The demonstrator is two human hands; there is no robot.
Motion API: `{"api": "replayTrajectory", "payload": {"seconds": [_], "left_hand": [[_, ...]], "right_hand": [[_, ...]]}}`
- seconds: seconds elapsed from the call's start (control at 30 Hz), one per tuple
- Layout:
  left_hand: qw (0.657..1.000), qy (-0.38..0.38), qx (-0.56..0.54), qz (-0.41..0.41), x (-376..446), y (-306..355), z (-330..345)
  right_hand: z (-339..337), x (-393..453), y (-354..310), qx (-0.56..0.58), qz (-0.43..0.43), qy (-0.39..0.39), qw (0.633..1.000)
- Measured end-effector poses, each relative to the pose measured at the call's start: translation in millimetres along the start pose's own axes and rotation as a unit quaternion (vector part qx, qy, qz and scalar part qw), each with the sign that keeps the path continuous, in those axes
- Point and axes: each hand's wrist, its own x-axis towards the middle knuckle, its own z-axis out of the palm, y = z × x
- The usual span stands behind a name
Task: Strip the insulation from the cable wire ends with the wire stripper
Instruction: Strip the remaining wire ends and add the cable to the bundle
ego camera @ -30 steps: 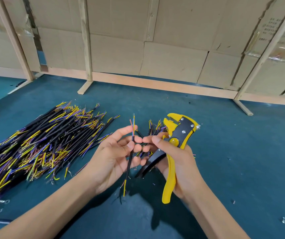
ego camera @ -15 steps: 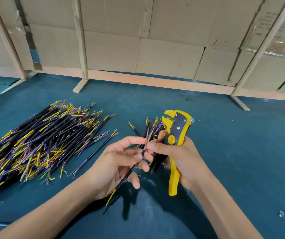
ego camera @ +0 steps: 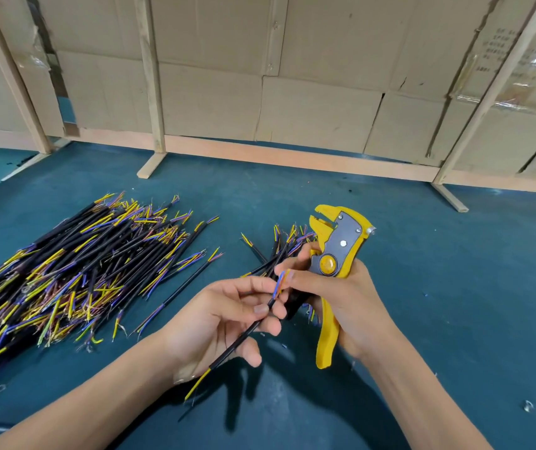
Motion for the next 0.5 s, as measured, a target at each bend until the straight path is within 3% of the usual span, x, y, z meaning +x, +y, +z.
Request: {"api": "replayTrajectory", "payload": {"seconds": [0.17, 0.5], "left_hand": [[0.999, -0.012, -0.051, 0.005, -0.7, 0.3, 1.1], [0.999, 0.029, 0.002, 0.015, -2.3, 4.7, 8.3]], "right_hand": [[-4.7, 1.4, 1.4, 0.046, 0.026, -0.049, 0.997], [3.4, 2.9, 13.0, -0.001, -0.023, -0.004, 1.000]]}}
